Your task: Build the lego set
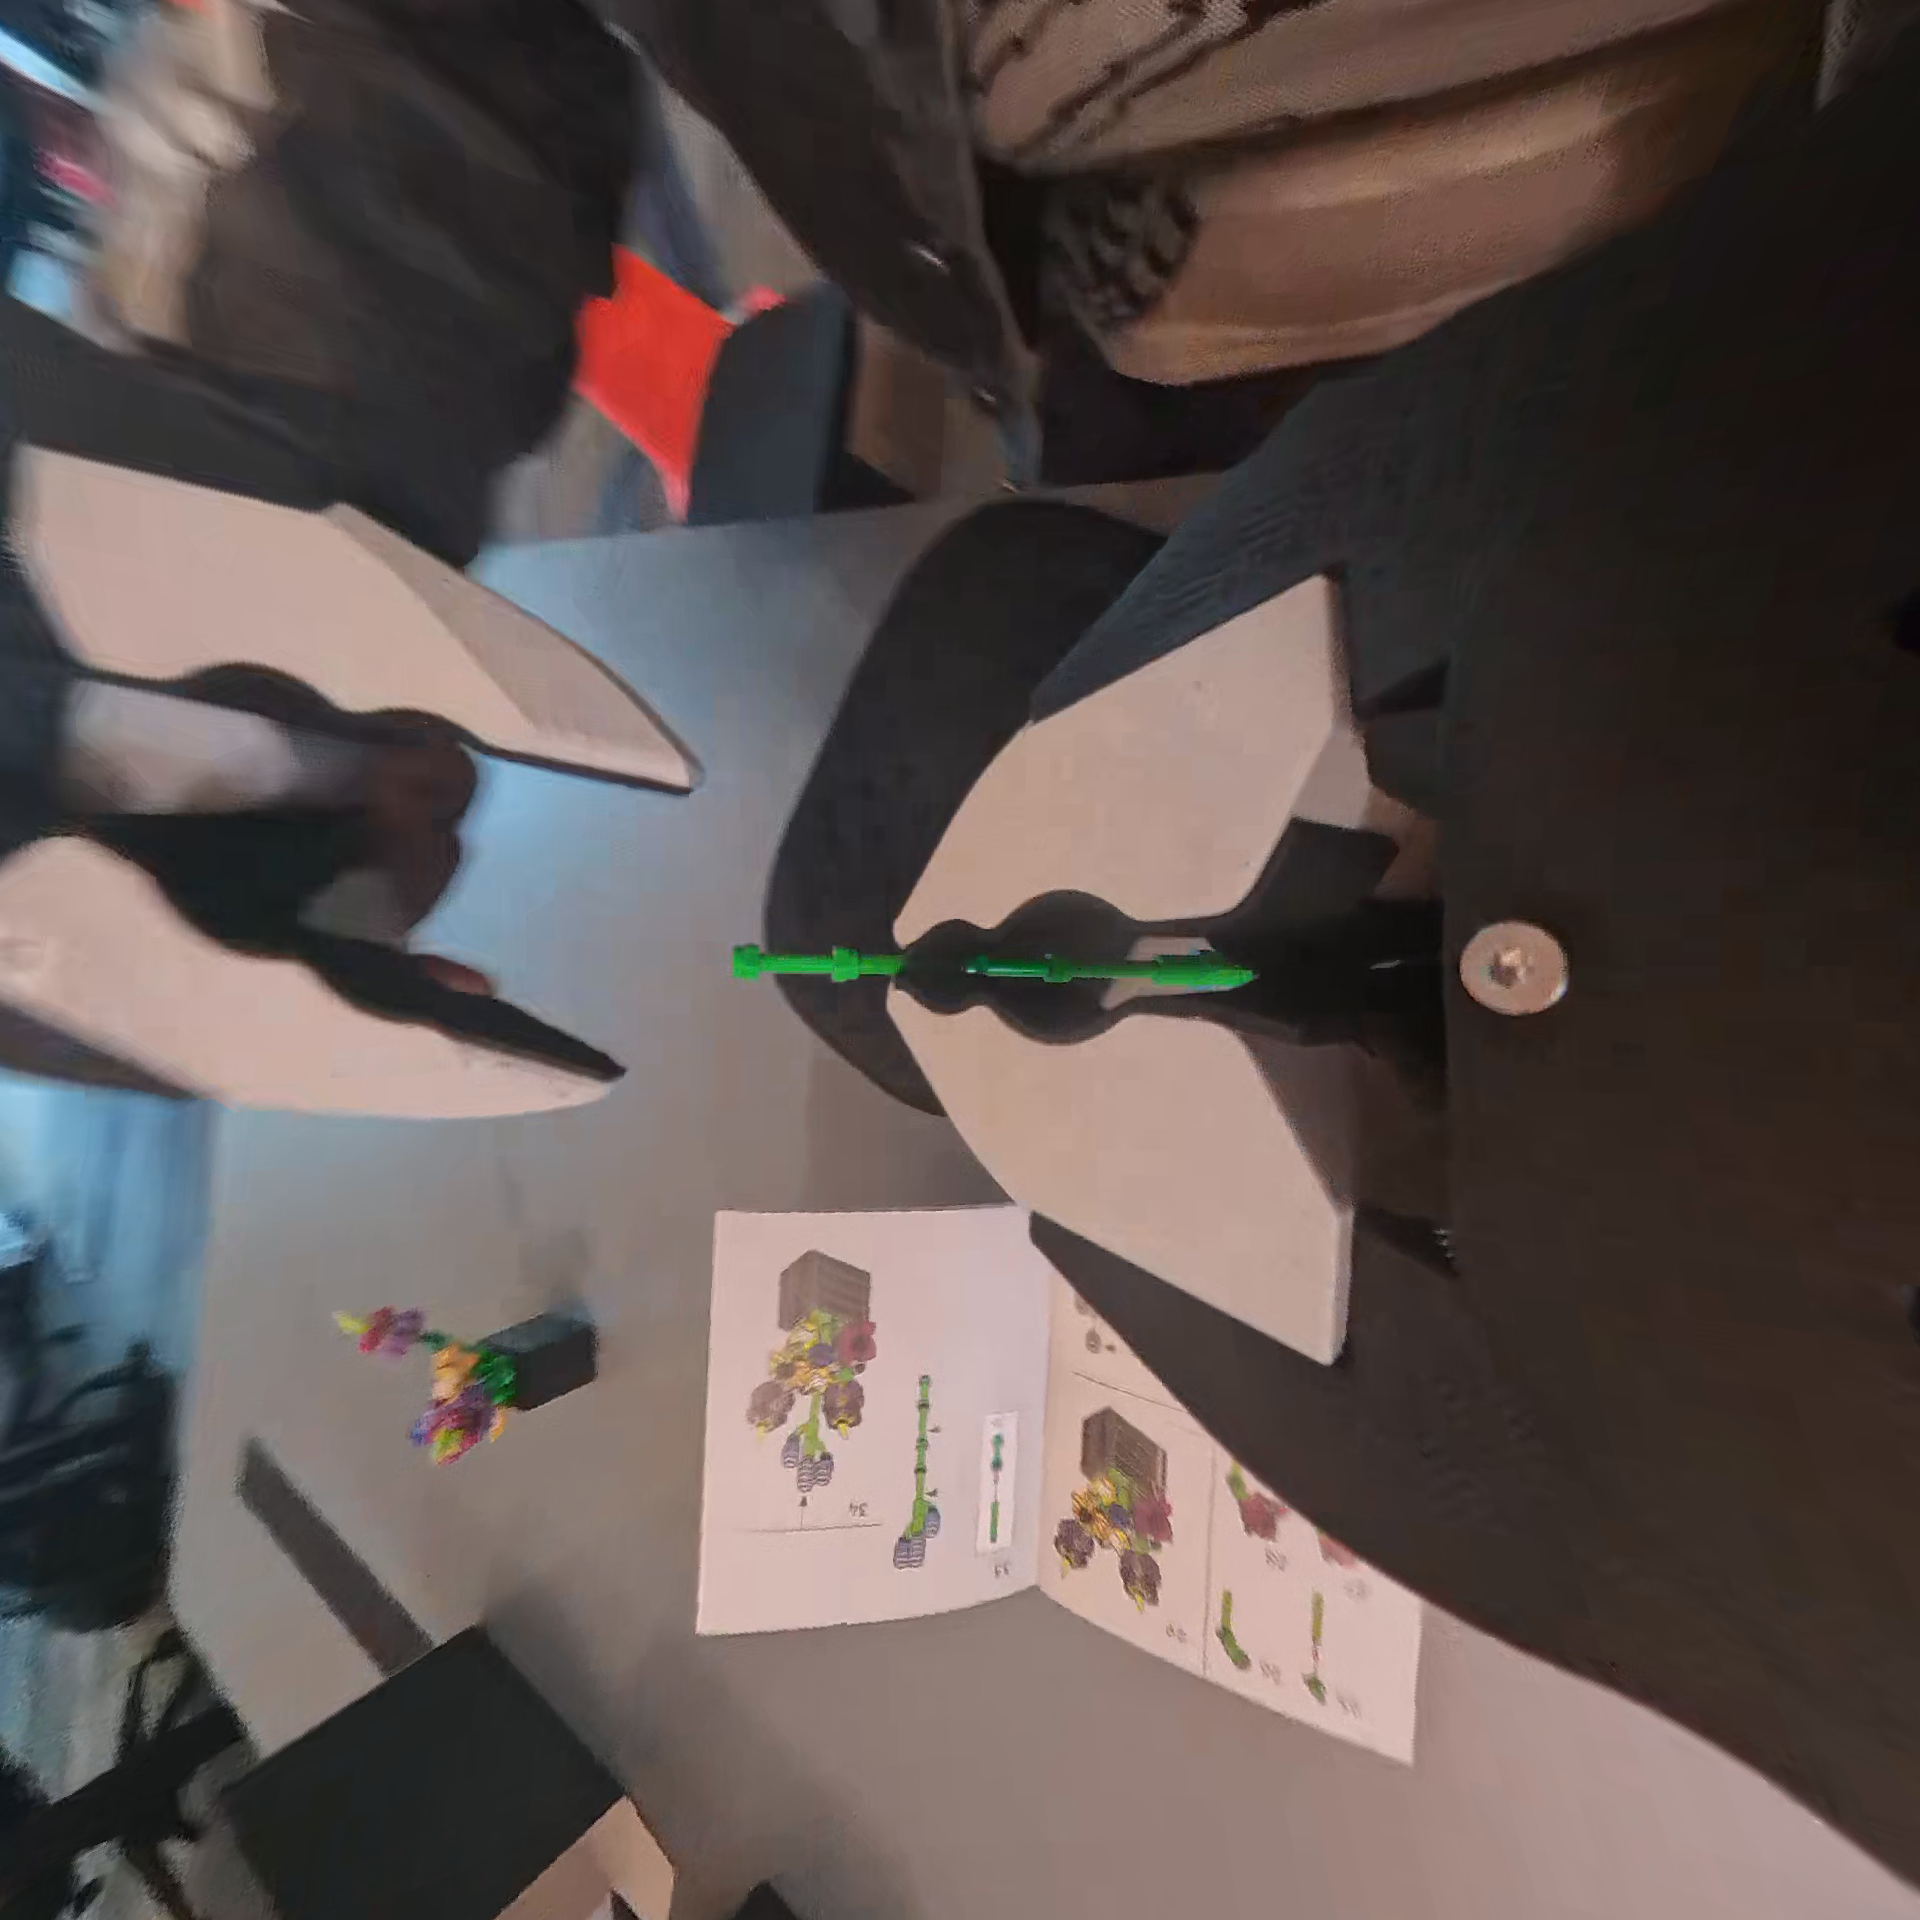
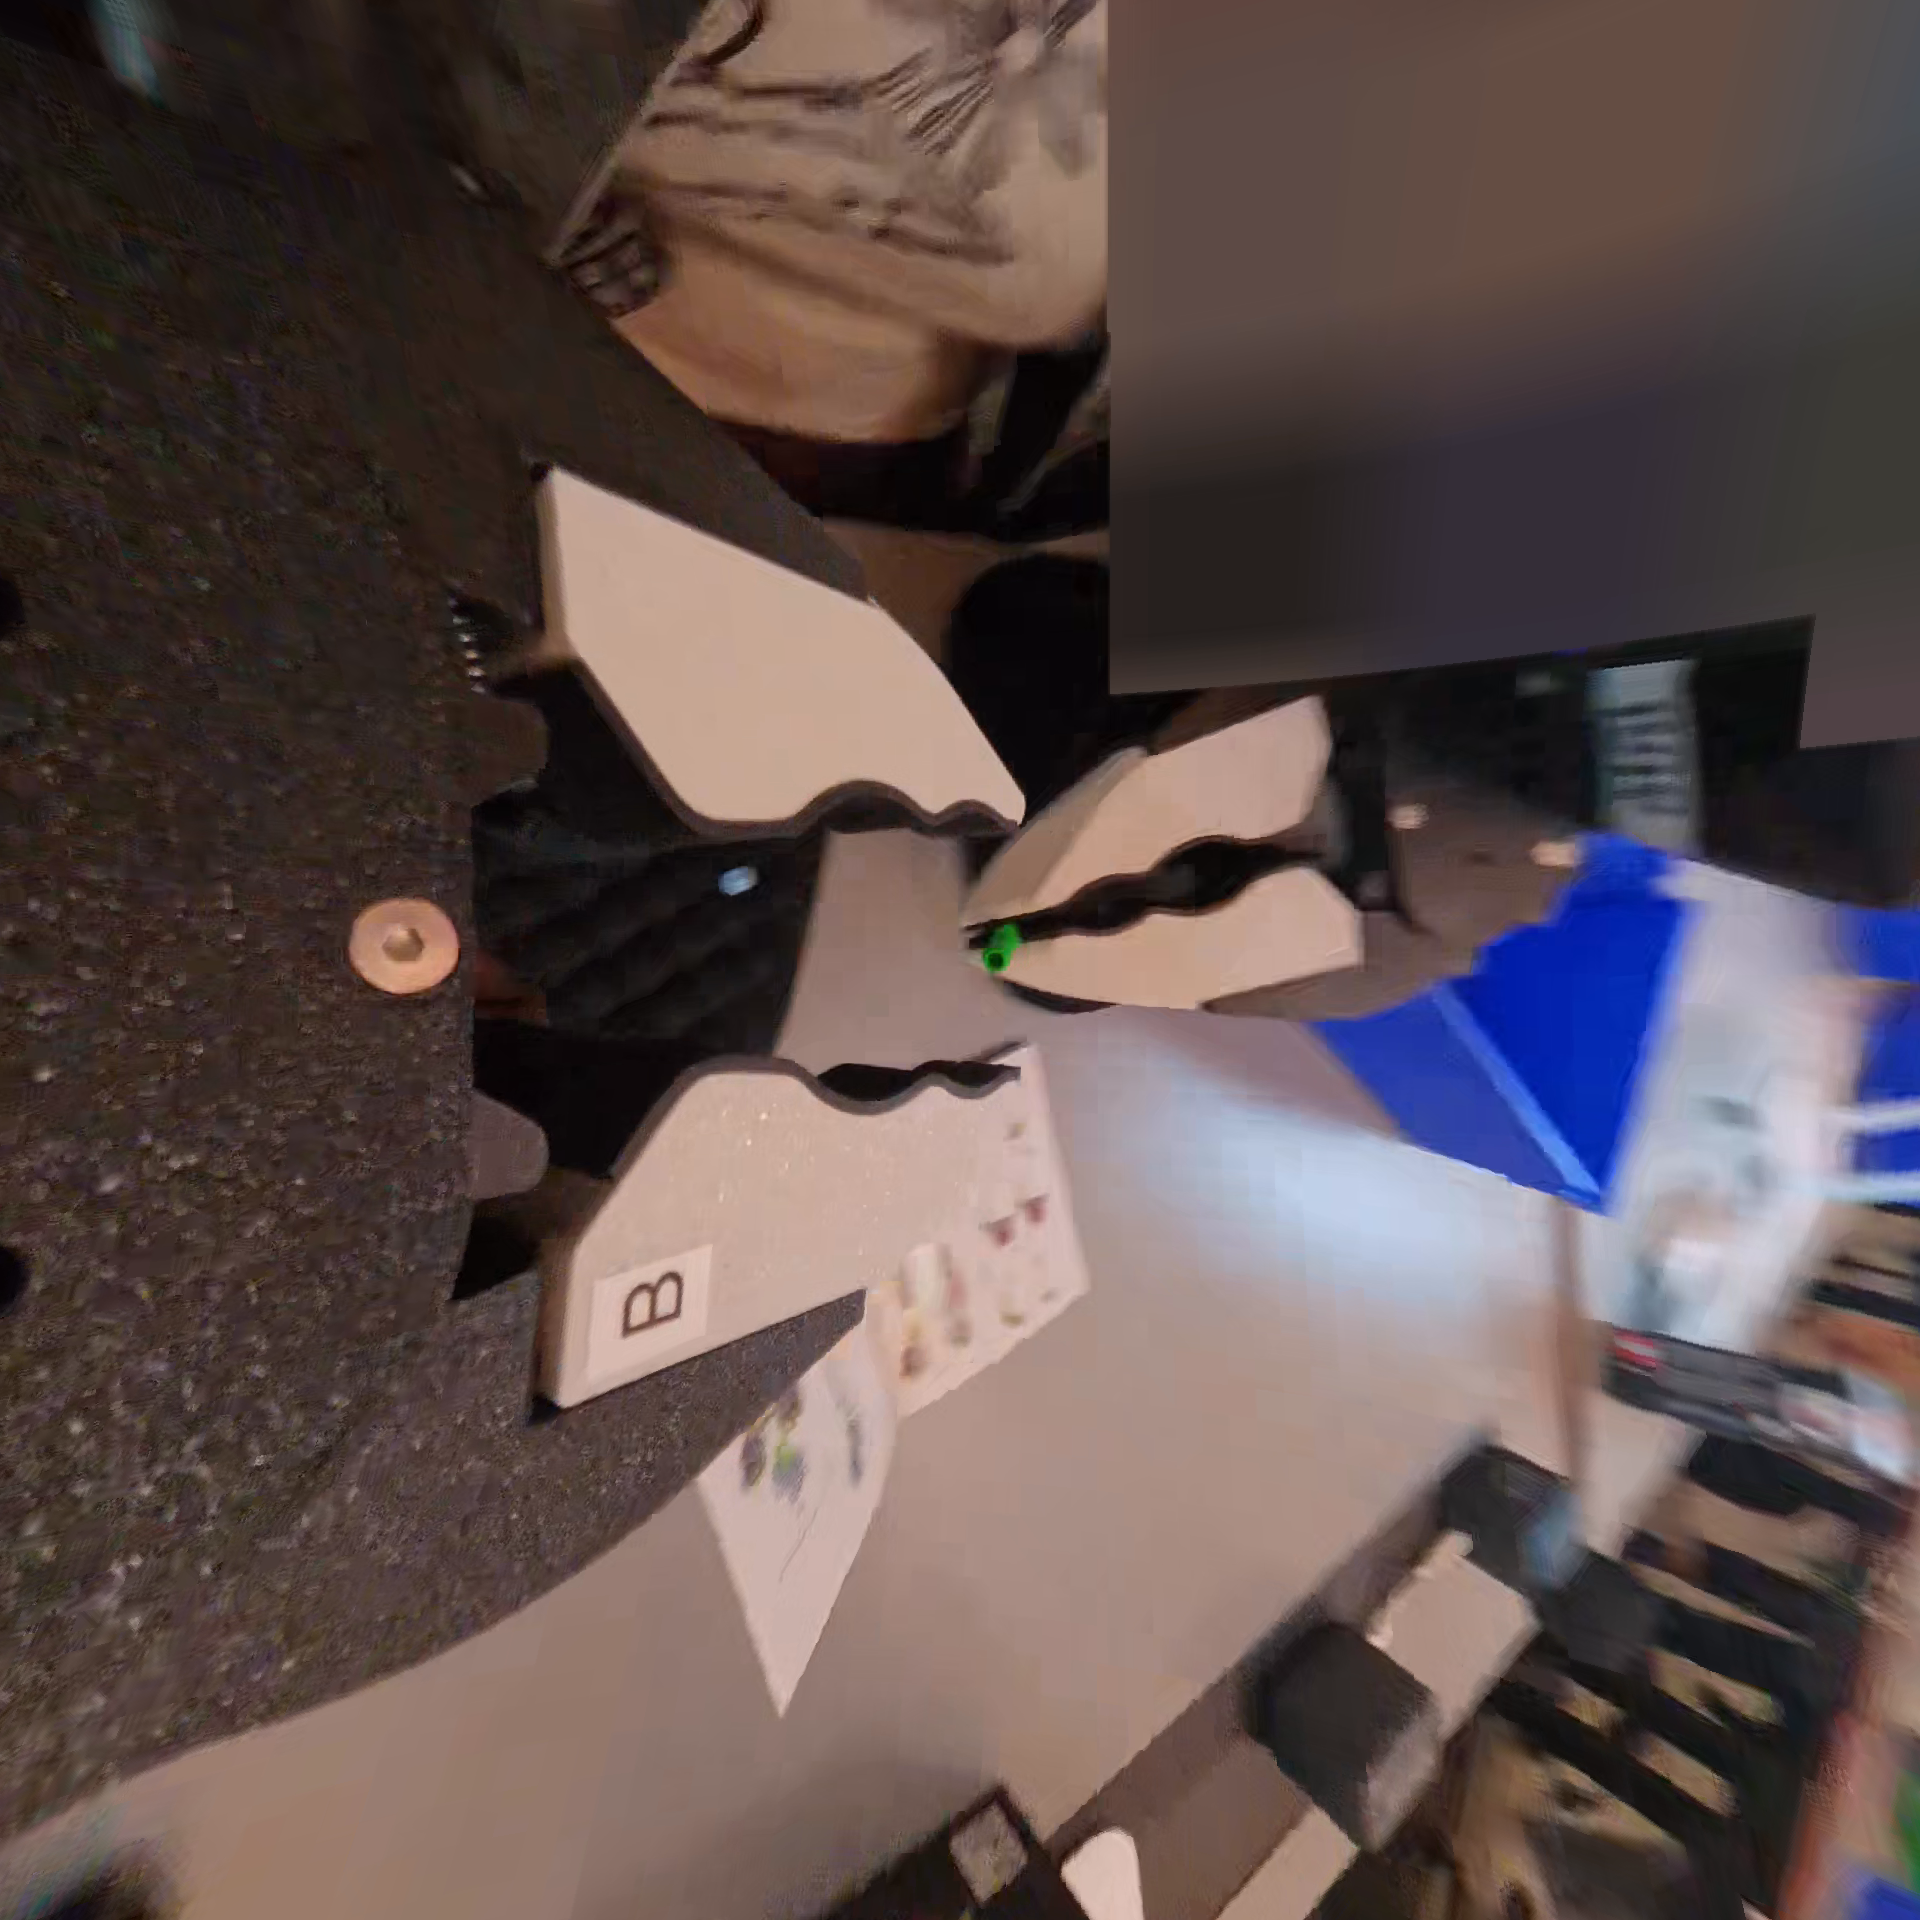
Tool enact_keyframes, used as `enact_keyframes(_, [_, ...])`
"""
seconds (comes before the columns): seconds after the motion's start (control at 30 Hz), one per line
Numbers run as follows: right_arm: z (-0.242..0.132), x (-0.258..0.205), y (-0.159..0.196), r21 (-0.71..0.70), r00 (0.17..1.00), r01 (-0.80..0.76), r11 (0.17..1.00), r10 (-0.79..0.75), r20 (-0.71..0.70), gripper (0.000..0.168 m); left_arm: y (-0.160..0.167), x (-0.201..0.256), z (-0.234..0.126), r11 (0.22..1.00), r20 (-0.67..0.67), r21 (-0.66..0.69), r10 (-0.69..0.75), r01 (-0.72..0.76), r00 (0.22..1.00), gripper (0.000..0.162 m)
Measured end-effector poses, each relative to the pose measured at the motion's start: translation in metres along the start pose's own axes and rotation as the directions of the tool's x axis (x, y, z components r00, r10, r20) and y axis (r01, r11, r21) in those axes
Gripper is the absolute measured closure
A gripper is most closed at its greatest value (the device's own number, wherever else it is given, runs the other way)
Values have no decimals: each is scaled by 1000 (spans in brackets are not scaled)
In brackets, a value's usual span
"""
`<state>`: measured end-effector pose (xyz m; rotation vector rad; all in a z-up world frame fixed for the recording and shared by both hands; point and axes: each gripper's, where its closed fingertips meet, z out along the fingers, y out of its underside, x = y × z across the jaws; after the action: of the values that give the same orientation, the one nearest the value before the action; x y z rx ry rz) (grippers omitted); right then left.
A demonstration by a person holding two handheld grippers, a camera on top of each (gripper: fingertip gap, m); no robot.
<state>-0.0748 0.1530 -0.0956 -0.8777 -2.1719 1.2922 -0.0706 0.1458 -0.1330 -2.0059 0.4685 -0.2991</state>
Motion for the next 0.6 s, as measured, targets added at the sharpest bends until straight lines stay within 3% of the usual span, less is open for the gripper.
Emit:
enact_keyframes(0.17, [9,-9,17,-385,960,279,880,-266,88,141,9,3,10,977,33,-167,143,-136,989,159])
enact_keyframes(0.3, [16,-11,30,-486,938,344,803,-318,139,148,3,6,12,969,31,-179,180,-171,983,159])
enact_keyframes(0.37, [15,-6,33,-502,933,351,791,-340,116,163,-2,8,10,967,31,-172,197,-189,980,159])
enact_keyframes(0.47, [12,-6,29,-452,944,319,833,-320,77,163,-8,7,8,965,37,-154,218,-210,975,158])
enact_keyframes(0.53, [7,2,26,-399,954,278,874,-301,4,163,-16,2,2,974,72,-106,209,-201,975,140])
enact_keyframes(0.6, [-2,13,21,-308,961,209,928,-253,-110,163,-30,-14,-15,985,201,11,165,-171,966,120])
